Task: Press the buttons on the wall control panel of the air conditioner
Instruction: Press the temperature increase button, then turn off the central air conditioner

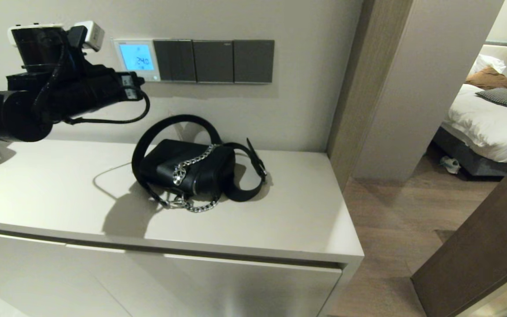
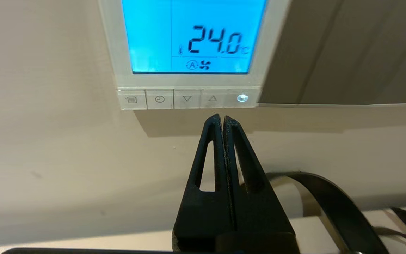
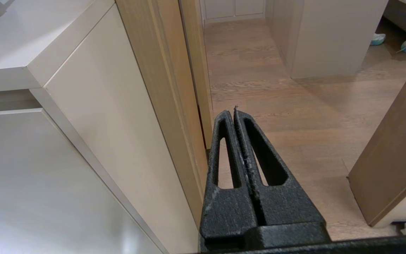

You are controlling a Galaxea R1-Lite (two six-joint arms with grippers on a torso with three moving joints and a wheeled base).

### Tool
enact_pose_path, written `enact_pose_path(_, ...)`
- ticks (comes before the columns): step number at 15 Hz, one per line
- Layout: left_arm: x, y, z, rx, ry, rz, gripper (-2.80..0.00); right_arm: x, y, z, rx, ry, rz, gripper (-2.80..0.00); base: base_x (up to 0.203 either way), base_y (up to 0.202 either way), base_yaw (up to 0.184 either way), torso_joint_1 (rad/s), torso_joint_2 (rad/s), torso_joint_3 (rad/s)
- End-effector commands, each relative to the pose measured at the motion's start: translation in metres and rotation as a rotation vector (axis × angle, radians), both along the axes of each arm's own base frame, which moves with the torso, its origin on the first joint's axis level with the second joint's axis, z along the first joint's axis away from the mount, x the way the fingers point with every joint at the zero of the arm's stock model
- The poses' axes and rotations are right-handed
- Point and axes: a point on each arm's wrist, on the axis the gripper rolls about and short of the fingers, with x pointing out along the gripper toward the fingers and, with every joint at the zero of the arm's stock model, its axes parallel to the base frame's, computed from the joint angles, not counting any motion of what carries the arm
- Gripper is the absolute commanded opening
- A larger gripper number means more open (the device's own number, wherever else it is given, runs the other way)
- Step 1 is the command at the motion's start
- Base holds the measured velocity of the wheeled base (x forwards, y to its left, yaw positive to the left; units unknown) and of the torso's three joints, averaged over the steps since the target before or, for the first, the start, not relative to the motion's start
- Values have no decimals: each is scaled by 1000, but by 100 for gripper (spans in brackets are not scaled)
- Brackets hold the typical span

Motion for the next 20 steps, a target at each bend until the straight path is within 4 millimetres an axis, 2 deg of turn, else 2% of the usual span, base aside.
enact_pose_path(1, -30, 3, 15, -2, -29, -2, -280, 0, 0, -1, 0, 4, 0, -280, 0, 0, 0, 0, 0, 0)
enact_pose_path(6, -107, 12, 28, -4, -87, 3, -280, 0, 0, 0, 0, -1, 0, -280, 0, 0, 0, 0, 0, 0)
enact_pose_path(8, -144, 16, 32, 1, -123, 5, -280, 0, 0, 0, 0, 0, 0, -280, 0, 0, 0, 0, 0, 0)
enact_pose_path(10, -190, 23, 38, 13, -182, 24, -280, 0, 0, 0, 0, 2, 0, -280, 0, 0, 0, 0, 0, 0)
enact_pose_path(13, -252, 31, 33, 39, -248, 55, -280, 0, 0, -1, 0, 4, 0, -280, 0, 0, 0, 0, 0, 0)
enact_pose_path(16, -303, 37, 7, 65, -270, 122, -280, 0, 0, 0, 0, 2, 0, -280, 0, 0, 0, 0, 0, 0)
enact_pose_path(18, -325, 40, -20, 84, -253, 167, -280, 0, 0, -1, 0, 3, 0, -280, 0, 0, 0, 0, 0, 0)
enact_pose_path(20, -335, 43, -48, 97, -193, 212, -280, 0, 0, -1, 0, 3, 0, -280, 0, 0, 0, 0, 0, 0)
